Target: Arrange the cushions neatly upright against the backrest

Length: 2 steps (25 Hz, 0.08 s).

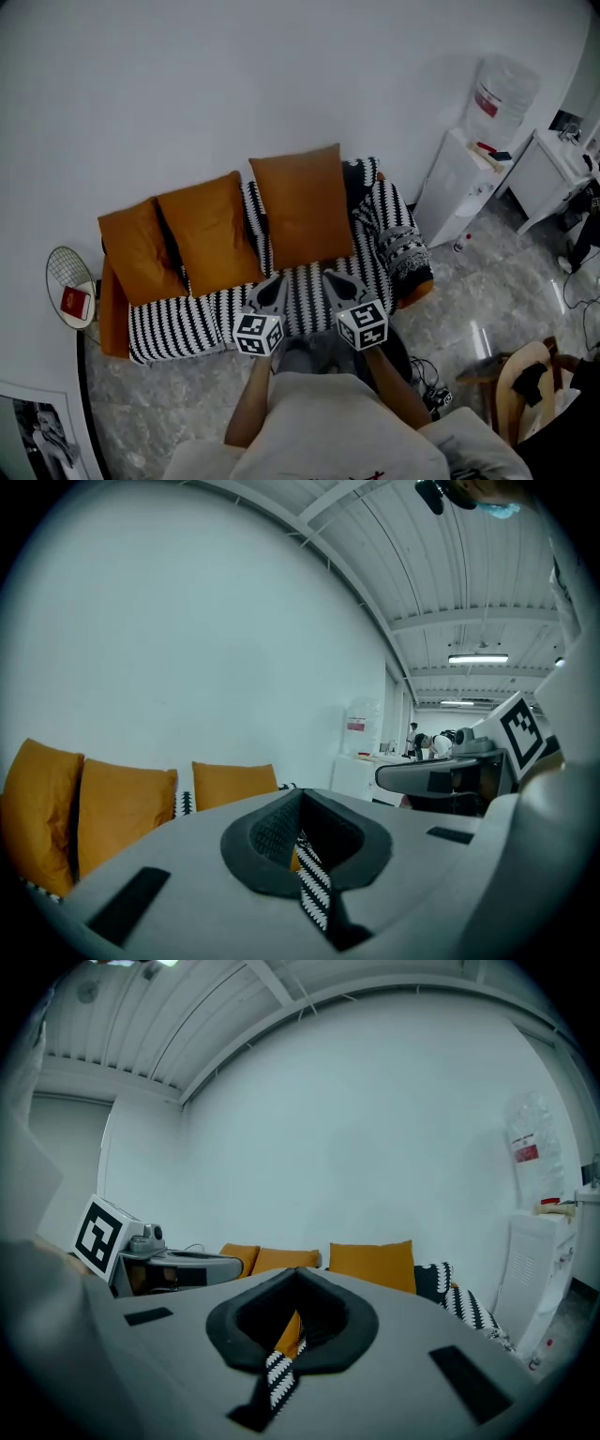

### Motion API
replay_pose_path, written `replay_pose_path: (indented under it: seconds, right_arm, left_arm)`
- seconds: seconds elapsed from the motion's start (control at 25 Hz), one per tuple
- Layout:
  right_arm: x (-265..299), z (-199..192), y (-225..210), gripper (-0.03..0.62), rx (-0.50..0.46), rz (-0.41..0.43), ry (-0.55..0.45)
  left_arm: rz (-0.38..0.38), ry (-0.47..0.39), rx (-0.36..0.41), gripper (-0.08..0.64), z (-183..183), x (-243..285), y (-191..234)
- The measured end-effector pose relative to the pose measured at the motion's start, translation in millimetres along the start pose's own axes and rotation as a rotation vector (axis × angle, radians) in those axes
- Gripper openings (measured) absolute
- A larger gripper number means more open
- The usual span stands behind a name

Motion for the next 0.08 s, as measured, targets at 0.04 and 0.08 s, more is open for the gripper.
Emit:
replay_pose_path:
  seconds: [0.04, 0.08]
  right_arm:
    - [-0.3, -0.7, 0.7, 0.026, -0.001, 0.001, 0.003]
    - [-0.6, -1.4, 1.3, 0.026, -0.002, 0.002, 0.007]
  left_arm:
    - [-0.001, 0.003, -0.001, 0.029, -1.0, -0.6, -0.9]
    - [-0.002, 0.005, -0.002, 0.029, -2.0, -1.3, -1.9]
Point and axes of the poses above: the fingertips, and each gripper's own axes: x forward along the fingers, y to its left, z out of its top, the point moved 10 cm from there along -x, backward along the fingers, and after that the axes turned 7 degrees about x, right-handed, at the moved point
